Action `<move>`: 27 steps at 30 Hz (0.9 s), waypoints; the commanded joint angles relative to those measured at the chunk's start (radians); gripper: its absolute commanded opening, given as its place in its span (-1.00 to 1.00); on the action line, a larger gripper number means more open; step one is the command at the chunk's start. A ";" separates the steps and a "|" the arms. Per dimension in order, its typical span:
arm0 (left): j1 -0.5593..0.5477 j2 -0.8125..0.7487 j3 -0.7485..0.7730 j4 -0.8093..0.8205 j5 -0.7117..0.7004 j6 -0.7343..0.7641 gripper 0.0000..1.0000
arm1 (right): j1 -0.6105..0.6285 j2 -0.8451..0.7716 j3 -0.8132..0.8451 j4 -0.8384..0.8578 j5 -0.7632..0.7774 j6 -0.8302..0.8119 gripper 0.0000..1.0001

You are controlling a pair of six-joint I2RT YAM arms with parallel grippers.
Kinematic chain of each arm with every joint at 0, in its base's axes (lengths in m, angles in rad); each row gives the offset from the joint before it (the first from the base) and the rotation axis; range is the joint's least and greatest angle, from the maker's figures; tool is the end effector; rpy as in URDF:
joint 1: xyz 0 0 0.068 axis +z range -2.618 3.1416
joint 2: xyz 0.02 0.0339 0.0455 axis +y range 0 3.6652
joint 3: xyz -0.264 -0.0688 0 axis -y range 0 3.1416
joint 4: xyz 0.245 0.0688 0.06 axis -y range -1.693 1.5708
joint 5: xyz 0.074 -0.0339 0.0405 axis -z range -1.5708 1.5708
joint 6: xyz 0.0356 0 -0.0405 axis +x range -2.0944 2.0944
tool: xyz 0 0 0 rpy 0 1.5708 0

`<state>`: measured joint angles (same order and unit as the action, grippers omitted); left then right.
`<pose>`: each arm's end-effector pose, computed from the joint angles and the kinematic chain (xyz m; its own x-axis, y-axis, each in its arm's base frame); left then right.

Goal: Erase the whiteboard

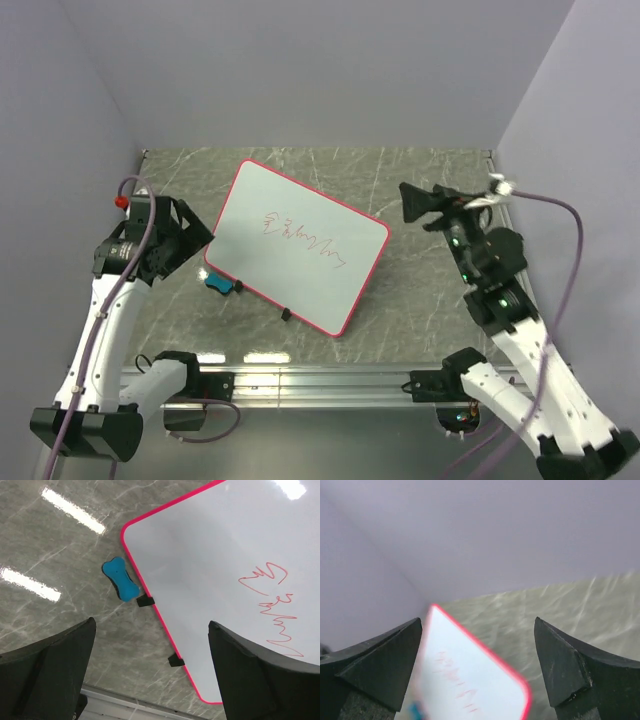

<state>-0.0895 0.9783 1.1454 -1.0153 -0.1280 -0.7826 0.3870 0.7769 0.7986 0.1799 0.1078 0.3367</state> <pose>0.1762 -0.0112 0.3504 -0.5330 -0.6543 -0.5365 -0.5236 0.7531 -0.3984 0.1705 0.0654 0.3858 0.0833 0.3886 -0.9176 -0.3233 0.8816 0.3440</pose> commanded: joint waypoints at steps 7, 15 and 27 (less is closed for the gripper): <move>-0.006 0.002 -0.329 0.121 0.024 -0.153 0.99 | -0.040 -0.036 -0.017 -0.812 -0.176 0.375 0.91; -0.018 0.137 -0.440 0.365 0.024 -0.287 0.99 | -0.039 -0.025 0.131 -0.984 0.006 0.202 0.92; -0.021 0.289 -0.440 0.356 -0.097 -0.356 0.96 | -0.039 0.035 0.194 -0.987 -0.025 0.216 0.89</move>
<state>-0.1051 1.2812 0.6891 -0.6533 -0.1734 -1.0840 0.3527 0.7830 0.9199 -0.7773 0.0643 0.5957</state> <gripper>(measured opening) 0.986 0.946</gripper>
